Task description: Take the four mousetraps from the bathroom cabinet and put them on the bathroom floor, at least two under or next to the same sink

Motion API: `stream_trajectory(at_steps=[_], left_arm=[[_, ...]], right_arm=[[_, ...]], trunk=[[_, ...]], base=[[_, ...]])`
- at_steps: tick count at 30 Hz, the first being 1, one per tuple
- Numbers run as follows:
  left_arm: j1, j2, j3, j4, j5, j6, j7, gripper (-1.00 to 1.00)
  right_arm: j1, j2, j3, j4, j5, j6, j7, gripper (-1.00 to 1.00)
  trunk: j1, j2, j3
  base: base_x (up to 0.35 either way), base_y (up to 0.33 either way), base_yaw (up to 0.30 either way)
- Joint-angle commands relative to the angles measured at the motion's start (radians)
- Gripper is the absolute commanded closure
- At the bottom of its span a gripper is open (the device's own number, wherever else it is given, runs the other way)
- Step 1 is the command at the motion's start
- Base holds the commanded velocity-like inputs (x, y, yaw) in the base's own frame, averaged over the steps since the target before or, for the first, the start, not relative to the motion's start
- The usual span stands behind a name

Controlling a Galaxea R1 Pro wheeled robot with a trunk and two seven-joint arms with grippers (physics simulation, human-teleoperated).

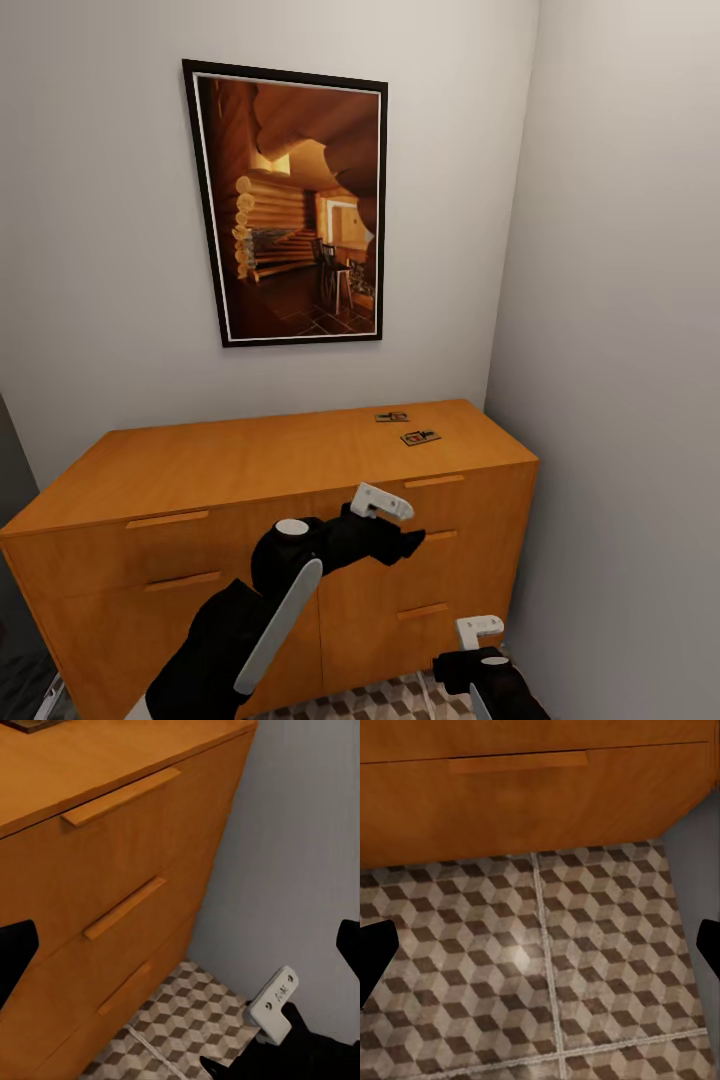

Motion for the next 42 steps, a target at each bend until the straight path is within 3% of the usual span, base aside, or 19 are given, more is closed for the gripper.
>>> stream_trajectory(at_steps=[1,5,11,15,20,27,31,33,42], left_arm=[[-0.001,-0.001,0.004,-0.001,-0.006,0.007,-0.005,-1.0],[-0.001,-0.001,0.045,-0.003,-0.008,0.025,-0.004,-1.0],[-0.018,0.006,0.173,-0.003,-0.01,0.045,-0.003,-1.0],[-0.047,0.029,0.25,-0.002,-0.011,0.049,-0.003,-1.0],[-0.06,0.069,0.282,-0.001,-0.01,0.05,-0.003,-1.0],[-0.063,0.105,0.299,-0.002,-0.01,0.048,-0.003,-1.0],[-0.073,0.111,0.333,-0.002,-0.01,0.046,-0.003,-1.0],[-0.081,0.113,0.367,-0.003,-0.009,0.047,-0.003,-1.0],[-0.099,0.129,0.423,-0.003,-0.01,0.049,-0.004,-1.0]], right_arm=[[0.0,-0.004,0.003,-0.001,0.003,0.006,-0.004,-1.0],[0.0,-0.017,-0.002,-0.016,0.003,0.007,-0.005,-1.0],[0.0,-0.026,-0.025,-0.143,0.007,0.029,-0.006,-1.0],[0.0,-0.036,-0.037,-0.31,0.008,0.147,-0.006,-1.0],[0.0,-0.048,-0.093,-0.525,0.007,0.304,-0.003,-1.0],[0.0,-0.065,-0.156,-0.701,0.007,0.436,0.0,-1.0],[-0.004,-0.086,-0.17,-0.768,0.008,0.478,0.0,-1.0],[-0.024,-0.105,-0.175,-0.796,0.009,0.501,0.0,-1.0],[-0.169,-0.133,-0.182,-0.822,0.011,0.584,-0.004,-1.0]], trunk=[[0.0,-0.001,-0.001],[0.0,-0.001,-0.001],[0.0,-0.001,-0.001],[0.0,-0.001,-0.001],[0.0,-0.001,-0.001],[0.0,-0.001,-0.001],[0.0,-0.001,-0.001],[0.0,-0.001,-0.001],[0.0,-0.001,-0.001]], base=[[0.0,0.0,0.0],[0.0,0.0,0.0],[0.0,0.0,0.0],[0.0,0.0,0.0],[0.0,0.0,0.0],[0.0,0.0,0.0],[0.0,0.0,0.0],[0.0,0.0,0.0],[0.0,0.0,0.0]])
